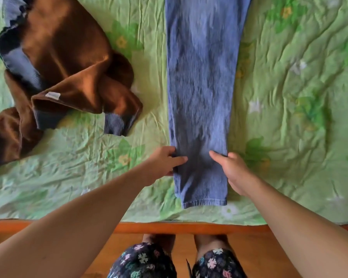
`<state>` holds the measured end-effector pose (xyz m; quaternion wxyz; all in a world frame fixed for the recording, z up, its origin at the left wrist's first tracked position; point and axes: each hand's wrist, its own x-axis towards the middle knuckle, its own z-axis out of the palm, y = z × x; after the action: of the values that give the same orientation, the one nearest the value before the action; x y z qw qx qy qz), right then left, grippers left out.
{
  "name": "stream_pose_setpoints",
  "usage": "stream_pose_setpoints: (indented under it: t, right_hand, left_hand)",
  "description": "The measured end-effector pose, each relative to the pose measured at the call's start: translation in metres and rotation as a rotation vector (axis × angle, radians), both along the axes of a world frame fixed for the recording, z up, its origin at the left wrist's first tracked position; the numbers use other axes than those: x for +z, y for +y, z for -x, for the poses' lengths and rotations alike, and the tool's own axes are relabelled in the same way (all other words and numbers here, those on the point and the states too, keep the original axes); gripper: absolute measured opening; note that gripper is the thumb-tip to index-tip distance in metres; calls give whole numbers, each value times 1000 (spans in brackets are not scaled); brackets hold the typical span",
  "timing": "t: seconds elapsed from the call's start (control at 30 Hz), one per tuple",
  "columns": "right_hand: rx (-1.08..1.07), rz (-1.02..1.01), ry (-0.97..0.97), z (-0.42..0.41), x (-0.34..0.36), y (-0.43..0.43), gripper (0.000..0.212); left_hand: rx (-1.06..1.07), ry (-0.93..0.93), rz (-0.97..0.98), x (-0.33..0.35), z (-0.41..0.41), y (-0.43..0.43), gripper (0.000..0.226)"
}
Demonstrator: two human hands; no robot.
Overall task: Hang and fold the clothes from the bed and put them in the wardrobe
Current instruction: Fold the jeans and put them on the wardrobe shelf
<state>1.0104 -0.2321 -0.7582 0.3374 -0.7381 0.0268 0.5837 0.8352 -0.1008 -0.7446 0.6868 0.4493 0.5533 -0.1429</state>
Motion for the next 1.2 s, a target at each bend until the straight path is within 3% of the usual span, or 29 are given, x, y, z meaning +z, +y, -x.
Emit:
stream_pose_setpoints:
  t: [0.3, 0.43, 0.5, 0.6, 0.67, 0.77, 0.83, 0.9, 1.0, 1.07, 1.13, 1.2]
  right_hand:
    - [44, -39, 5, 5, 4, -7, 29]
    - [87, -56, 12, 6, 6, -16, 12]
    - [106, -57, -24, 9, 6, -24, 8]
    - [170, -110, -222, 15, 3, -34, 16]
    - [184, -153, -334, 19, 10, -36, 48]
    - [256, -294, -388, 19, 25, -41, 86]
    - [323, -372, -343, 11, 34, -39, 80]
    - [422, -355, -311, -1, 42, -30, 63]
    - [694, -360, -461, -22, 42, -18, 70]
    - [926, -405, -793, -33, 48, -9, 66]
    - [988, -485, -1019, -45, 51, 2, 60]
    - [894, -590, -1084, -60, 55, 24, 48]
  left_hand:
    - [278, -10, -127, -2, 26, -33, 12]
    - [272, -87, -64, 3, 29, -46, 6]
    - [238, -108, -58, 3, 30, -57, 16]
    - [300, -124, -133, 4, 31, -75, 51]
    - [347, -132, -198, 10, 30, -82, 77]
    - [270, -155, -282, 21, 30, -79, 72]
    - [216, -151, -299, 27, 30, -68, 62]
    - [182, -168, -332, 31, 29, -54, 67]
    - [-141, -122, -770, 35, 28, -29, 71]
    - [-330, -152, -1073, 33, 25, -12, 57]
    - [-367, -201, -1177, 33, 18, 5, 43]
    - [-291, -245, -1193, 37, 6, 28, 37]
